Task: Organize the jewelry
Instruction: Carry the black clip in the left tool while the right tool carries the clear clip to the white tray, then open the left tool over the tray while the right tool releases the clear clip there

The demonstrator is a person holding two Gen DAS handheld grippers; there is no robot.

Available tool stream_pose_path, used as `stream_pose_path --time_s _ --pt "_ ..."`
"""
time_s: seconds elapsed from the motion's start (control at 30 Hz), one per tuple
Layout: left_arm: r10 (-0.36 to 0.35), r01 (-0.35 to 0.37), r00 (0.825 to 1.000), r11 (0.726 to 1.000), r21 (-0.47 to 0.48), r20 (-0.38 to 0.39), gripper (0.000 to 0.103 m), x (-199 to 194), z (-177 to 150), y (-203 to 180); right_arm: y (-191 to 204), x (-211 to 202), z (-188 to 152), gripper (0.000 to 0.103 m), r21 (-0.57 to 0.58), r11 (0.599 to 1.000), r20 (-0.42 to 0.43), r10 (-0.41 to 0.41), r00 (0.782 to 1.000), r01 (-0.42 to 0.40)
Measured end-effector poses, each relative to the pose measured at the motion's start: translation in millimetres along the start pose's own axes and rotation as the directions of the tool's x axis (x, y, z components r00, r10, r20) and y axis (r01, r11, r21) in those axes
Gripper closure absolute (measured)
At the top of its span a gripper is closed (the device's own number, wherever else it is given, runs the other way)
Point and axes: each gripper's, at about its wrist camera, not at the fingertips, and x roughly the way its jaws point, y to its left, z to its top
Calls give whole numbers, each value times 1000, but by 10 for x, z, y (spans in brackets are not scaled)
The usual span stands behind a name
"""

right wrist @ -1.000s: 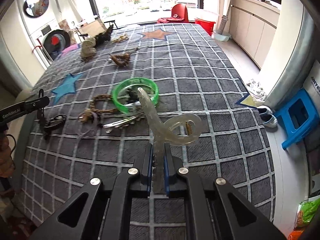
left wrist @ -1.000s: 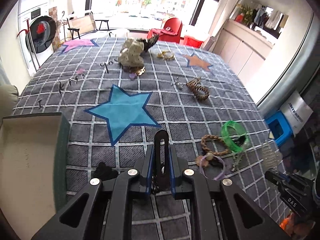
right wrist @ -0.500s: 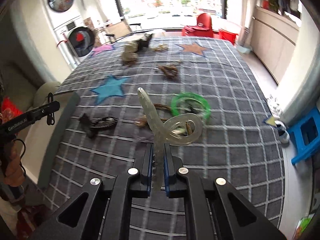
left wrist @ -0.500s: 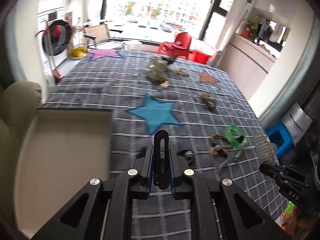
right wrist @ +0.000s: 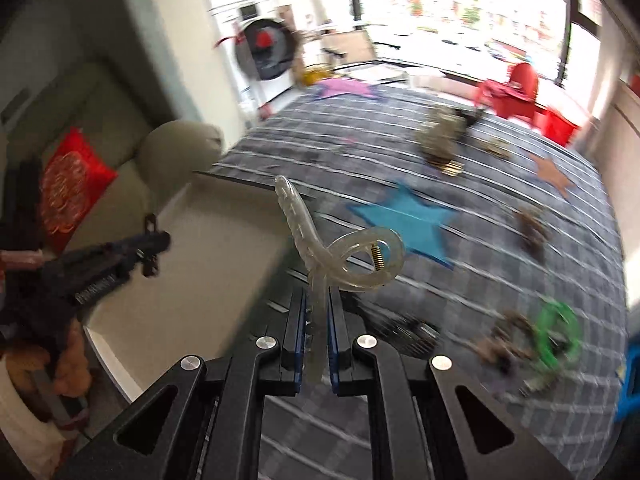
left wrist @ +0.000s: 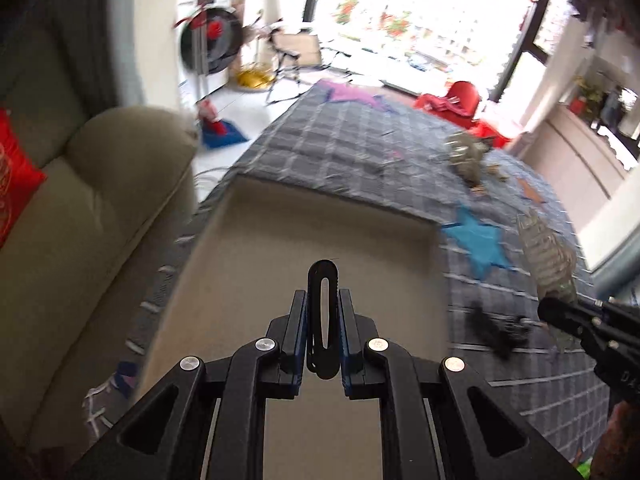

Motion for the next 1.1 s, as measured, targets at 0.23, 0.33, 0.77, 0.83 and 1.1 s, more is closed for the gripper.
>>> stream_pose_path --time_s 0.23,0.33,0.77,0.83,1.1 --pt "45 -48 996 998 -41 -78 87 388 8 254 584 757 394 93 -114 992 -107 46 993 -58" --pt "52 -55 994 998 -33 -98 87 468 -7 279 681 1019 487 93 -129 988 -151 59 987 -79" --pt "104 -104 989 995 10 -108 86 542 -34 211 700 1531 617 84 -69 991 -273 92 958 -115" --pt "107 -107 988 994 6 -115 86 539 -34 203 637 1549 615 70 -30 990 -272 127 954 -140" --pt "107 -109 987 994 -5 -123 86 524 -45 190 383 1180 607 43 67 984 -197 174 965 -164"
